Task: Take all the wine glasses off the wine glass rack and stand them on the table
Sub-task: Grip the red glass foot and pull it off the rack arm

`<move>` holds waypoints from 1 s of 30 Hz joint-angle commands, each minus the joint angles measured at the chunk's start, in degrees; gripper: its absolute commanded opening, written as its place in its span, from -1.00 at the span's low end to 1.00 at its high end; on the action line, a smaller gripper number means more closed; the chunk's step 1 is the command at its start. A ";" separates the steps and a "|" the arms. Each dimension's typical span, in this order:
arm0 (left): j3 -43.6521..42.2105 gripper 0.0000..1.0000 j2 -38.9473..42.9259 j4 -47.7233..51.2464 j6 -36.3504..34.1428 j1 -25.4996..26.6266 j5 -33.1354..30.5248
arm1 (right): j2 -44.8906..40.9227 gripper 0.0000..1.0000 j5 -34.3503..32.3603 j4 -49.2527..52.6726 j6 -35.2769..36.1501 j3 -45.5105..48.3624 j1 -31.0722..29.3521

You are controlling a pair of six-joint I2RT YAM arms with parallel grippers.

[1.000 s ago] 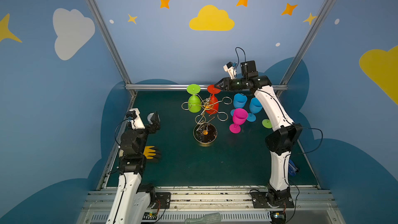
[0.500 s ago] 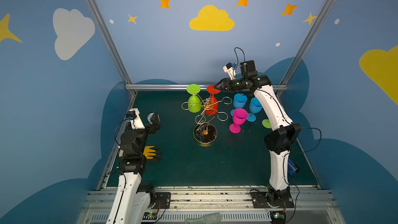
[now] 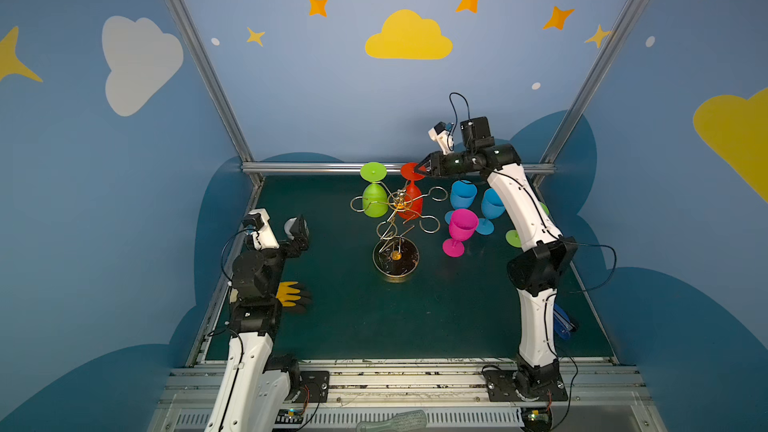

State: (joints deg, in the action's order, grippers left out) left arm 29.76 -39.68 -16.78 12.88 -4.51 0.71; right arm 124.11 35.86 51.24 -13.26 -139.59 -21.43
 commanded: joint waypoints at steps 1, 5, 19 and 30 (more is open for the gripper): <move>-0.31 0.83 0.42 -0.37 -0.05 -0.24 0.56 | -0.04 -0.45 -1.33 0.81 -0.29 -0.90 0.25; -0.30 0.83 0.46 -0.43 -0.01 -0.32 0.52 | -0.34 -0.59 -1.14 0.21 -1.22 -0.88 0.42; -0.32 0.83 0.50 -0.39 0.12 -0.41 0.56 | -3.36 -1.00 7.03 -10.42 -9.80 4.32 1.16; -0.31 0.83 0.65 -0.39 0.11 -0.41 0.56 | -7.67 -1.00 13.56 -22.73 -18.47 13.31 2.48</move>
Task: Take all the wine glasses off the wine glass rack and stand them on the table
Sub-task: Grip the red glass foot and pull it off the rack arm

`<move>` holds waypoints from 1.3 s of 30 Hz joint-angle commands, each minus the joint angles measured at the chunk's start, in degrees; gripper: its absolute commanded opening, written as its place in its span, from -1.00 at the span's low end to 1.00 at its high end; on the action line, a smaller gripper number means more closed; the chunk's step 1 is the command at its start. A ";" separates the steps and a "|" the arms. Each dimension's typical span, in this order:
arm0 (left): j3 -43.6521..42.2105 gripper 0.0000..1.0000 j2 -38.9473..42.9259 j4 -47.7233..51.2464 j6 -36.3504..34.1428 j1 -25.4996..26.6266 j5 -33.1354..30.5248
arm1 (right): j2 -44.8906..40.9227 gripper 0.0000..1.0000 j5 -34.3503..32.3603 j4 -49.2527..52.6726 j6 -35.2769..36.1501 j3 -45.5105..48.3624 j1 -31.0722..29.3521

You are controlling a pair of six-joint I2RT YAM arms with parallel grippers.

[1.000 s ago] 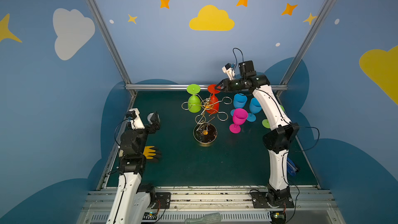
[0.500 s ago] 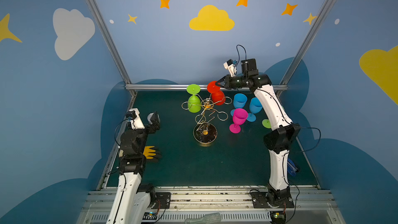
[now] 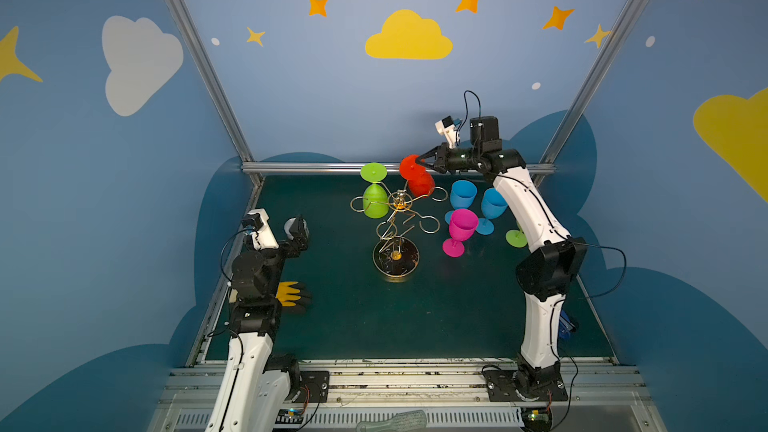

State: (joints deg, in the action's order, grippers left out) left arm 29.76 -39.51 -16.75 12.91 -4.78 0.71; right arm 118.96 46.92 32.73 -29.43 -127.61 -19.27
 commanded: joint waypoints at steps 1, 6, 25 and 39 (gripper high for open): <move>-0.32 0.83 0.48 -0.39 0.05 -0.17 0.53 | -2.63 -1.00 3.09 -4.57 -2.43 1.64 0.37; -0.31 0.83 0.57 -0.42 0.10 -0.17 0.61 | -3.47 -1.00 5.67 -6.61 -4.02 3.08 0.43; -0.32 0.83 0.96 -0.45 0.18 -0.23 0.52 | -8.89 -1.00 8.77 -13.13 -8.89 11.95 0.52; -0.30 0.83 1.36 -0.44 0.09 -0.26 0.35 | -11.25 -1.00 9.22 -13.05 -8.68 17.04 0.29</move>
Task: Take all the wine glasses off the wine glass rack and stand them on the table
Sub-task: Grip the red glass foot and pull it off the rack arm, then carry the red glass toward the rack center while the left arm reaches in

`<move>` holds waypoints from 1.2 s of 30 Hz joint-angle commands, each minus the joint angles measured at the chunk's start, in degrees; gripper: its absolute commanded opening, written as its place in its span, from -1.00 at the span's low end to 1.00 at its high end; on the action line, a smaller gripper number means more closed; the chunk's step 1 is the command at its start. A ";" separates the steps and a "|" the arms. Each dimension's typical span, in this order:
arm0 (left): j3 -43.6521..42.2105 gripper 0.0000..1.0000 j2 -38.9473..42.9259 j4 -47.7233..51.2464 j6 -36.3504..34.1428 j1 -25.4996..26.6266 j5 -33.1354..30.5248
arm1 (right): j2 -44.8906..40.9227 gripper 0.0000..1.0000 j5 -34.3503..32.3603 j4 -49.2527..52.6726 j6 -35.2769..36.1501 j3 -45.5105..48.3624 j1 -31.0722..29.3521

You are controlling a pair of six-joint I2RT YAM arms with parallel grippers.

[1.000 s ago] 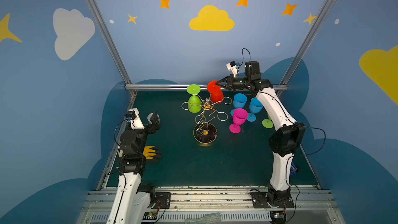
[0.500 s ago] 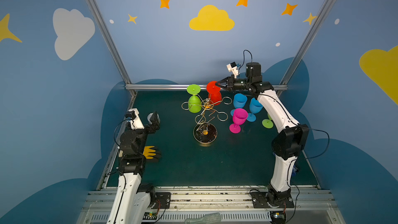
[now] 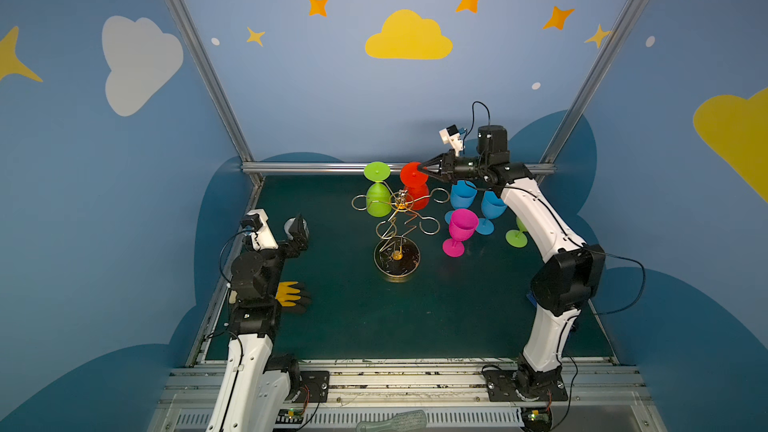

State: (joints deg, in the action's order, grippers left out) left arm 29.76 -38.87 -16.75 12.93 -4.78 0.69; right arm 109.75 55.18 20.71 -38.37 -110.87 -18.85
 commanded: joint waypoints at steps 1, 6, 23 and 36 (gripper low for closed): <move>-0.31 0.83 0.76 -0.43 0.01 -0.28 0.37 | -2.00 -1.00 0.98 -1.11 0.15 0.30 -0.13; -0.31 0.83 1.00 -0.36 -0.10 -0.23 0.17 | -2.09 -1.00 1.07 0.34 -0.30 0.50 -0.14; -0.31 0.84 1.20 -0.38 -0.10 -0.24 0.03 | -6.68 -1.00 -0.91 -2.37 -1.50 6.81 3.24; 4.51 0.82 1.77 2.68 5.09 -0.29 8.13 | -12.35 -1.00 -2.52 -6.48 -3.24 8.89 10.38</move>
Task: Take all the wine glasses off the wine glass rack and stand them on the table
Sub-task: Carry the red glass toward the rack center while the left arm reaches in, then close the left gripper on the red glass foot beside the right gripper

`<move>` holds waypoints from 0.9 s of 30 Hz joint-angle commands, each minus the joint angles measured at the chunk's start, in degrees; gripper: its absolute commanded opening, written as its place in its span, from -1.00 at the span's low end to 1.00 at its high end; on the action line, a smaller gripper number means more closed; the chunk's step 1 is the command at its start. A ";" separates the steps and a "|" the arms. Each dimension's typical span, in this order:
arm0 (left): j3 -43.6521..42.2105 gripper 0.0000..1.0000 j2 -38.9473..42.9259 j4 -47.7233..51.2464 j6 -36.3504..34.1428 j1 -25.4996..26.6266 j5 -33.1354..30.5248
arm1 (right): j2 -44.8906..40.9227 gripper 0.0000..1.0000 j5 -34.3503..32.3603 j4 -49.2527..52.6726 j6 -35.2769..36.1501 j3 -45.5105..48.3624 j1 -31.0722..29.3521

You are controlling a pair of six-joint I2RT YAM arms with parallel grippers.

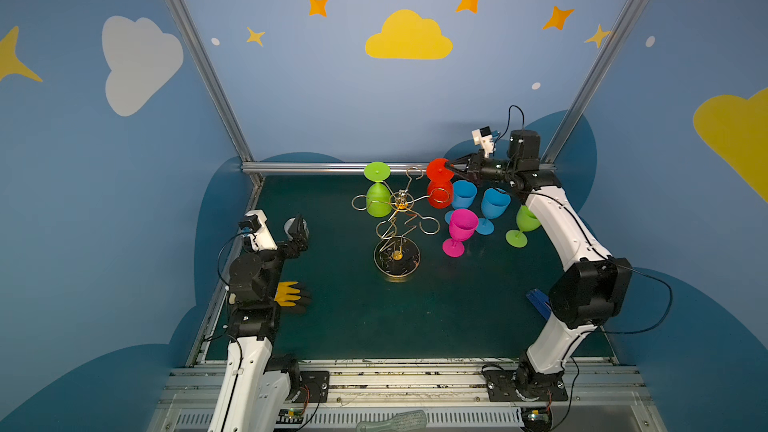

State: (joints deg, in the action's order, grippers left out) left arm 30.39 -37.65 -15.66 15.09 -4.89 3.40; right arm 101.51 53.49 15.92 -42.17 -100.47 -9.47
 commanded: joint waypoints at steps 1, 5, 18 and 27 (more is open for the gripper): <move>5.35 0.80 0.63 2.25 4.46 -0.21 8.02 | -5.02 -1.00 -1.39 -0.95 1.42 -1.81 1.20; 13.12 0.72 -0.88 2.65 12.17 -0.17 21.96 | -10.00 -1.00 -4.21 1.47 5.09 -1.35 1.30; 30.42 0.36 -16.42 -1.45 22.94 17.81 36.27 | -22.99 -1.00 -9.48 7.83 18.15 0.28 -4.43; 41.62 0.32 -29.60 -1.89 23.06 29.14 40.84 | -25.03 -1.00 -8.57 11.91 22.99 -1.88 -9.82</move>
State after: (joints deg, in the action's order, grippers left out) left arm 69.38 -65.08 -16.29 37.98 22.37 41.63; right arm 78.17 44.99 26.00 -22.24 -100.22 -18.06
